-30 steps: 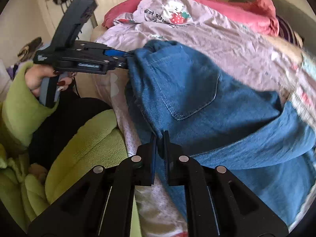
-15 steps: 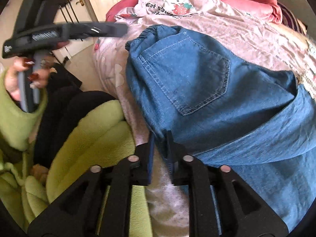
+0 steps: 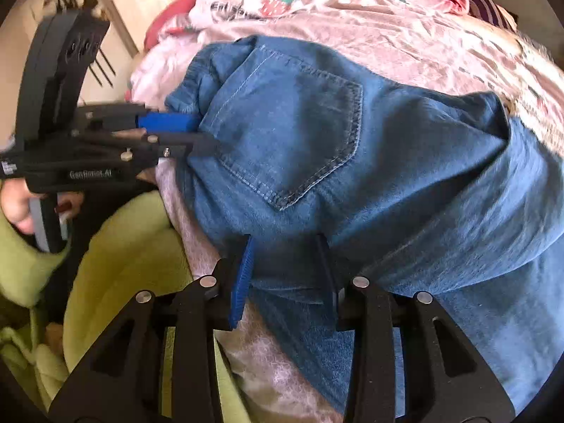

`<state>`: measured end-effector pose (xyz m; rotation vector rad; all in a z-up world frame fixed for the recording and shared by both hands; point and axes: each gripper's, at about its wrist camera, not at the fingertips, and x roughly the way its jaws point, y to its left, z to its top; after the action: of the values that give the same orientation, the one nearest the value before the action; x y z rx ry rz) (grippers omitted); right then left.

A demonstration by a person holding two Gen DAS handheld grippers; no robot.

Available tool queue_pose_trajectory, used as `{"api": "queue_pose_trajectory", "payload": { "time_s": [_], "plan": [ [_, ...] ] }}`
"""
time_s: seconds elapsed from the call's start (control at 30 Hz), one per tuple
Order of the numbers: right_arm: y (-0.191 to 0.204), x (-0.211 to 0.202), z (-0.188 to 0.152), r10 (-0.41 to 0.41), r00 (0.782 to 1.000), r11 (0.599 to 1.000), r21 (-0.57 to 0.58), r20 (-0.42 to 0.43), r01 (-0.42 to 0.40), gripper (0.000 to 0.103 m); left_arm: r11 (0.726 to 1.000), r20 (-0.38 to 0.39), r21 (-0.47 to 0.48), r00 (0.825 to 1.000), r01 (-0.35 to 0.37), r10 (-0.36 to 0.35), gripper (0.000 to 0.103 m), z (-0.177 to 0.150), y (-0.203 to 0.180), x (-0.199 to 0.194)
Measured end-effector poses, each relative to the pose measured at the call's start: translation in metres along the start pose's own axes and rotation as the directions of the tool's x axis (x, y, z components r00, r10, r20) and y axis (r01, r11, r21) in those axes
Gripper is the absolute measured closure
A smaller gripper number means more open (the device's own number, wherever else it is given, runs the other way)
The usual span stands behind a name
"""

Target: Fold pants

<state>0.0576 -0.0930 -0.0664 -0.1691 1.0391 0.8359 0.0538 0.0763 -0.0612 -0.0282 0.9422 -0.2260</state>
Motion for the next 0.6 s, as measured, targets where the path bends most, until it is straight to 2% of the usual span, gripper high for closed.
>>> {"api": "queue_pose_trajectory", "payload": {
  "time_s": [0.03, 0.13, 0.23, 0.3, 0.4, 0.47, 0.6],
  "plan": [
    [-0.002, -0.007, 0.000, 0.015, 1.000, 1.000, 0.017, 0.019, -0.015, 0.075, 1.000, 0.011, -0.004, 1.000, -0.001, 0.001, 0.062, 0.001, -0.001, -0.004],
    [-0.007, -0.039, 0.002, -0.003, 0.994, 1.000, 0.017, 0.113, 0.001, 0.066, 1.000, 0.093, -0.019, 0.995, 0.025, -0.023, 0.046, 0.009, -0.005, -0.030],
    [-0.029, -0.070, 0.008, -0.070, 0.979, 0.996, 0.067, 0.192, 0.058, 0.058, 1.000, 0.159, 0.008, 0.987, 0.031, -0.031, 0.041, 0.019, -0.017, -0.056],
    [-0.047, -0.088, 0.011, -0.155, 0.964, 0.986, 0.099, 0.217, 0.136, 0.054, 0.999, 0.172, 0.031, 0.984, 0.039, -0.044, 0.036, 0.024, -0.028, -0.063],
    [-0.072, -0.102, 0.021, -0.239, 0.945, 0.967, 0.148, 0.224, 0.209, 0.047, 0.995, 0.163, 0.069, 0.983, 0.077, -0.088, 0.033, 0.030, -0.045, -0.060],
    [-0.091, -0.110, 0.031, -0.280, 0.933, 0.953, 0.182, 0.227, 0.241, 0.044, 0.989, 0.130, 0.084, 0.983, 0.123, -0.133, 0.033, 0.035, -0.060, -0.050],
    [-0.126, -0.103, 0.062, -0.314, 0.929, 0.936, 0.230, 0.196, 0.268, 0.041, 0.969, 0.068, 0.099, 0.969, 0.228, -0.235, 0.033, 0.039, -0.092, -0.028]
  ]
}}
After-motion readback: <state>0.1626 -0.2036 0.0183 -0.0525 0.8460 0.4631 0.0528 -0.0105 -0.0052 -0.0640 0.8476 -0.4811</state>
